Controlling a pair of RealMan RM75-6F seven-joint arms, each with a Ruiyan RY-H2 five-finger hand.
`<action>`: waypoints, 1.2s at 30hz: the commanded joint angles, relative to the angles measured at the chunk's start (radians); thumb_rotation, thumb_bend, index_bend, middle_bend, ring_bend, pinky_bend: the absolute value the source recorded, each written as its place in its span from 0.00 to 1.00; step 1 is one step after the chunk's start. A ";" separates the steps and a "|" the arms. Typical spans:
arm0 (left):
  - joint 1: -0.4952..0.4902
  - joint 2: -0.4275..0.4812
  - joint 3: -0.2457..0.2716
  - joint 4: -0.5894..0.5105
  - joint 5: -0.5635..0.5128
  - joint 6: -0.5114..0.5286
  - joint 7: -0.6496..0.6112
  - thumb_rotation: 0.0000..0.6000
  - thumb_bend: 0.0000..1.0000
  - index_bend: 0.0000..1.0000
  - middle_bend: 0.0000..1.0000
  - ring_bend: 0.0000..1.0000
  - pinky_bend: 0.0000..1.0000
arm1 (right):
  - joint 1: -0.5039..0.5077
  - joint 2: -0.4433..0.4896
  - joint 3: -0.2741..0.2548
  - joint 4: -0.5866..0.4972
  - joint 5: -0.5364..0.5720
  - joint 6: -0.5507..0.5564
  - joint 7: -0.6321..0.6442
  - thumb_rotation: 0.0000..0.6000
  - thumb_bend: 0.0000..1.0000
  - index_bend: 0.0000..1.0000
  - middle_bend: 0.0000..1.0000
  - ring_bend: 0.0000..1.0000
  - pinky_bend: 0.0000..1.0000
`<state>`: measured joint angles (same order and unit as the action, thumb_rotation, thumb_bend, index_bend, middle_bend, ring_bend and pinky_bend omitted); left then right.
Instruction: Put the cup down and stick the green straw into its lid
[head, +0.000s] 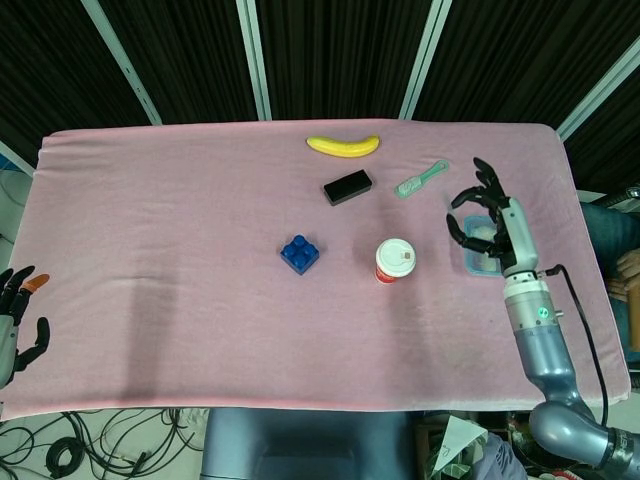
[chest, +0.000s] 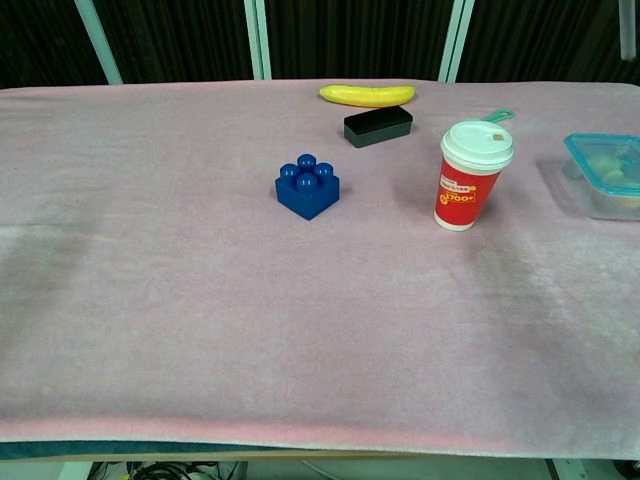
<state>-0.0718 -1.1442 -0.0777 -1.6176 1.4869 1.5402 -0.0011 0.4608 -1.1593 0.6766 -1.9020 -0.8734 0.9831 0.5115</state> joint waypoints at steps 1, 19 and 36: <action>0.000 -0.004 -0.003 0.002 -0.005 0.002 0.005 1.00 0.58 0.20 0.09 0.02 0.00 | 0.056 -0.036 0.091 0.082 0.071 -0.034 0.129 1.00 0.34 0.61 0.00 0.00 0.18; 0.000 -0.016 -0.013 0.010 -0.007 0.018 0.005 1.00 0.58 0.20 0.09 0.02 0.00 | 0.109 -0.215 0.070 0.248 0.072 -0.012 0.300 1.00 0.34 0.62 0.00 0.00 0.18; 0.003 -0.013 -0.014 0.003 -0.017 0.015 0.006 1.00 0.58 0.20 0.09 0.02 0.00 | 0.072 -0.320 -0.032 0.328 -0.071 -0.018 0.420 1.00 0.34 0.63 0.00 0.00 0.18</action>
<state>-0.0690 -1.1570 -0.0911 -1.6143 1.4705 1.5551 0.0045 0.5341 -1.4735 0.6493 -1.5792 -0.9381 0.9681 0.9249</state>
